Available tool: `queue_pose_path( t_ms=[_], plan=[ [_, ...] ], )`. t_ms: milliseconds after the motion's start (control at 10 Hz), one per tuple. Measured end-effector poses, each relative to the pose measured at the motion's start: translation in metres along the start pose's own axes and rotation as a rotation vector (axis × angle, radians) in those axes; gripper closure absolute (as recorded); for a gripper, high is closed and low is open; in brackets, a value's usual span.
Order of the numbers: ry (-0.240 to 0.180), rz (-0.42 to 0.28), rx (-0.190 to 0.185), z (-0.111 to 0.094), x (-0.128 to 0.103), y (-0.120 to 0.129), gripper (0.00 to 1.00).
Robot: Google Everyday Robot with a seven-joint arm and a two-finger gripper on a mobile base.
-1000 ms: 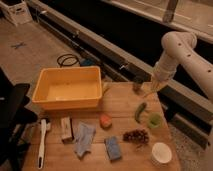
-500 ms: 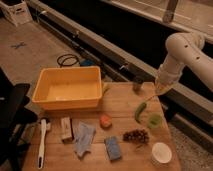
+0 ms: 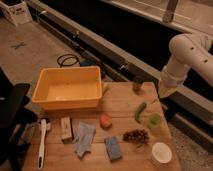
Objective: Place fork in plastic cup
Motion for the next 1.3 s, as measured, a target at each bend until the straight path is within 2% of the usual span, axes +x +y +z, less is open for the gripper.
queue_pose_path(
  t_ms=[200, 900, 1100, 1300],
  plan=[
    [-0.007, 0.009, -0.006, 0.001, -0.001, 0.009, 1.00],
    [-0.006, 0.006, -0.006, 0.002, -0.003, 0.008, 1.00],
    [0.022, 0.001, 0.016, -0.004, -0.009, 0.012, 1.00],
    [0.058, 0.009, 0.039, -0.016, -0.009, 0.037, 1.00]
  ],
)
